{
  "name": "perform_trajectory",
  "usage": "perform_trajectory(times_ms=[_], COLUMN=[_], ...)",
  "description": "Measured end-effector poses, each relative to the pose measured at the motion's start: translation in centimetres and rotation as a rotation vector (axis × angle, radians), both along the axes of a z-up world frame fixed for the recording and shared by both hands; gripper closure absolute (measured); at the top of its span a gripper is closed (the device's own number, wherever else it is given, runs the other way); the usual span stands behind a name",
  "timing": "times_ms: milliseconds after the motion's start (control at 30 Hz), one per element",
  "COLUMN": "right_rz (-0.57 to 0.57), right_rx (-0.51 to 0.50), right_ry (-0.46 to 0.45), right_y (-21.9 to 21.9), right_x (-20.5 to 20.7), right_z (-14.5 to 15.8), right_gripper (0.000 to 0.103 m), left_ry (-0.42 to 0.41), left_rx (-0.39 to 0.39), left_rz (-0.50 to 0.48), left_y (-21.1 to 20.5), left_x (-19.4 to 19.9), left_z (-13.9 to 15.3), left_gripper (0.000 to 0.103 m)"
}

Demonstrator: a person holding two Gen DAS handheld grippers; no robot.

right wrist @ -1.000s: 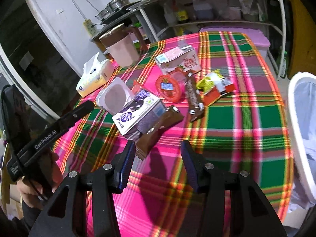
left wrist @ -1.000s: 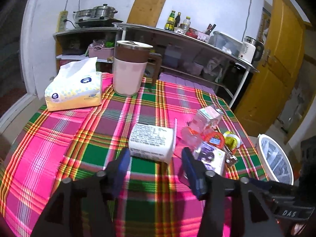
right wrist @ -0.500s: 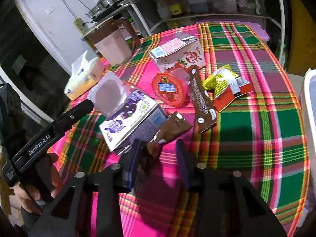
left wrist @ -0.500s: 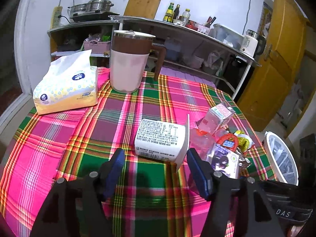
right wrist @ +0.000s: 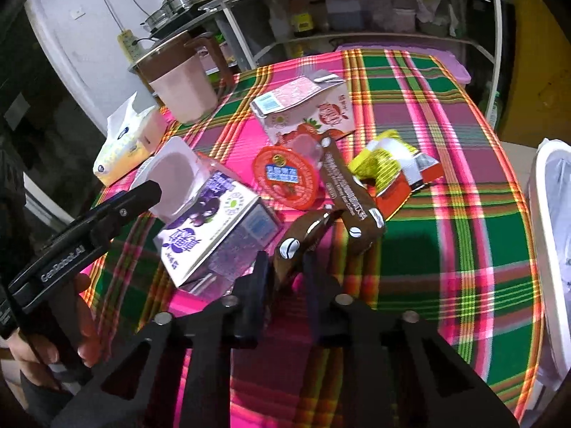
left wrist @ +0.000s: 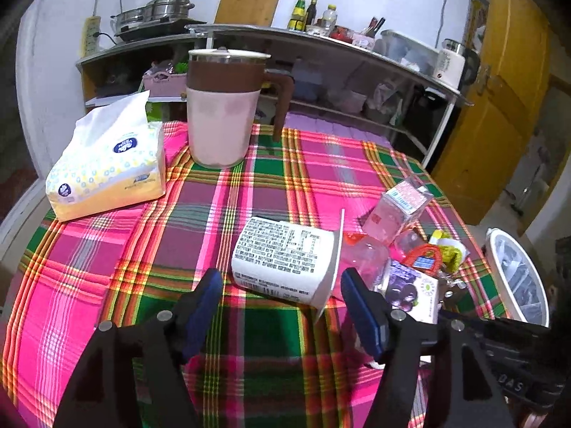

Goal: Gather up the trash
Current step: 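Grasp the white milk carton with the left gripper while the right gripper grasps the brown wrapper, then carry the milk carton and brown wrapper over the bin with both grippers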

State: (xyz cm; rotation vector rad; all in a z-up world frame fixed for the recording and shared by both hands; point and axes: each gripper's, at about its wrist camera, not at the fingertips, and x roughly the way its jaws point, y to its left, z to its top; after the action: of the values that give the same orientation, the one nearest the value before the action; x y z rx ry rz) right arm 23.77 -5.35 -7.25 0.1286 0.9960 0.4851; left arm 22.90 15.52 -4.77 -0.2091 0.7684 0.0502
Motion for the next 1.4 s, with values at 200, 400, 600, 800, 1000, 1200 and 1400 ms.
perform_trajectory(times_ms=[200, 400, 600, 800, 1000, 1200, 1400], right_rz=[0.007, 0.012, 0.019, 0.023, 0.017, 0.006, -0.014], right_rx=[0.014, 0.030, 0.035, 0.044, 0.058, 0.068, 0.073], right_ry=[-0.005, -0.001, -0.004, -0.007, -0.022, -0.058, -0.099], right_y=[-0.8, -1.3, -1.6, -2.3, -3.5, -5.3, -7.5], right_x=[-0.2, -0.3, -0.5, -0.8, -1.7, -3.1, -4.8], right_z=[0.0, -0.1, -0.1, 0.0, 0.7, 2.2, 3.7], right_gripper=[0.090, 0.091, 0.091, 0.092, 0.092, 0.092, 0.092], left_ry=[0.016, 0.037, 0.020, -0.017, -0.060, -0.089, -0.105], left_rx=[-0.020, -0.060, -0.060, -0.033, -0.020, -0.018, -0.021], left_rz=[0.026, 0.017, 0.009, 0.027, 0.022, -0.019, -0.082], left_y=[0.4, 0.9, 0.6, 0.1, -1.1, -3.4, -6.6], left_x=[0.9, 1.9, 2.0, 0.4, -2.3, -4.6, -6.1], left_z=[-0.5, -1.3, -1.4, -0.3, 1.6, 3.6, 4.8], left_gripper=[0.035, 0.035, 0.048, 0.048, 0.048, 0.048, 0.048])
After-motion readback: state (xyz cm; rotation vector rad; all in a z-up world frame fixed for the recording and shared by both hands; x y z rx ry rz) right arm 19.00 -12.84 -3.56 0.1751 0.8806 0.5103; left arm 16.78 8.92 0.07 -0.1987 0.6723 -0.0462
